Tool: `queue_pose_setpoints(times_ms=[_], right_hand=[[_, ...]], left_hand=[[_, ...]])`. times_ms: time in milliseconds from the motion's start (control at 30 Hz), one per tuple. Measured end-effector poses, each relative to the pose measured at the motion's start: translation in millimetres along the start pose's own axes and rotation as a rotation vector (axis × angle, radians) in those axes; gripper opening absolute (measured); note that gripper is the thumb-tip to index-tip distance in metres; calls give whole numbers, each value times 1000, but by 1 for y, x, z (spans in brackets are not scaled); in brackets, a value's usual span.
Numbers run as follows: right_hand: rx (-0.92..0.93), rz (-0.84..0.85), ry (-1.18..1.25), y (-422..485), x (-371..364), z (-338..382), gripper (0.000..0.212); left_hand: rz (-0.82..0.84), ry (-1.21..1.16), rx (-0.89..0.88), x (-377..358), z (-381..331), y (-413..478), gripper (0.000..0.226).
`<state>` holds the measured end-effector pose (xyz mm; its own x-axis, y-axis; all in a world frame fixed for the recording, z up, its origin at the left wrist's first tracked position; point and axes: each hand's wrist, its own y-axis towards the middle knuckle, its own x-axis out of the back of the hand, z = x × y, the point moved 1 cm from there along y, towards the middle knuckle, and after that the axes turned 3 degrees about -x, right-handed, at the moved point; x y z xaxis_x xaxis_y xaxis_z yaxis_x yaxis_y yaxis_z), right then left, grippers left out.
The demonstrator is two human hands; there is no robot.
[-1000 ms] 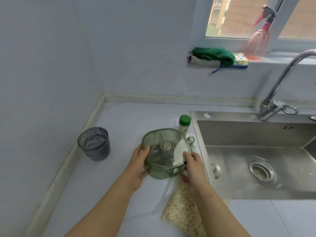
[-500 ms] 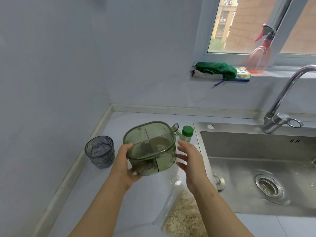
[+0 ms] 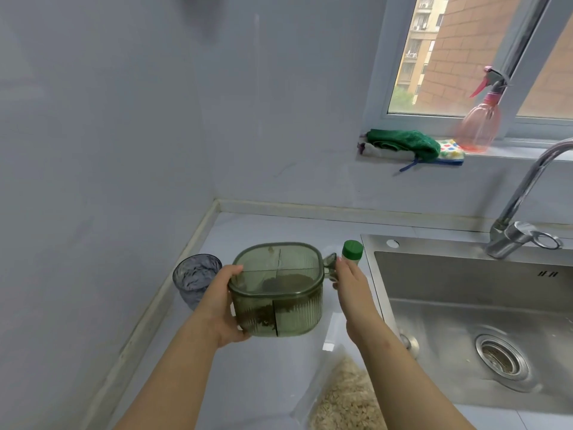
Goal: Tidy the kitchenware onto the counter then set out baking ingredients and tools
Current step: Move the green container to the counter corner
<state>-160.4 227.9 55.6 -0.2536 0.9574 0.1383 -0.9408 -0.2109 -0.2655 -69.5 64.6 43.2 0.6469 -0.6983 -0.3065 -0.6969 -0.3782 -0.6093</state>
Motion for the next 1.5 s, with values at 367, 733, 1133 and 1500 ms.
queue_pose_setpoints(times_ms=[367,733,1133,1500], right_hand=[[-190,-160,296,-11,-4,9,33],[-70,-124,332,-35,-26,8,22],[-319,216,528,-41,-24,9,46],[-232,154,569,-50,-23,-15,38]], left_hand=[[11,-326,-113,-10,-12,-7,55],[-33,-153,-215,-44,5,-9,66],[54,76,-82,-16,-8,-10,58],[155,197,-56,-16,-3,-12,49]])
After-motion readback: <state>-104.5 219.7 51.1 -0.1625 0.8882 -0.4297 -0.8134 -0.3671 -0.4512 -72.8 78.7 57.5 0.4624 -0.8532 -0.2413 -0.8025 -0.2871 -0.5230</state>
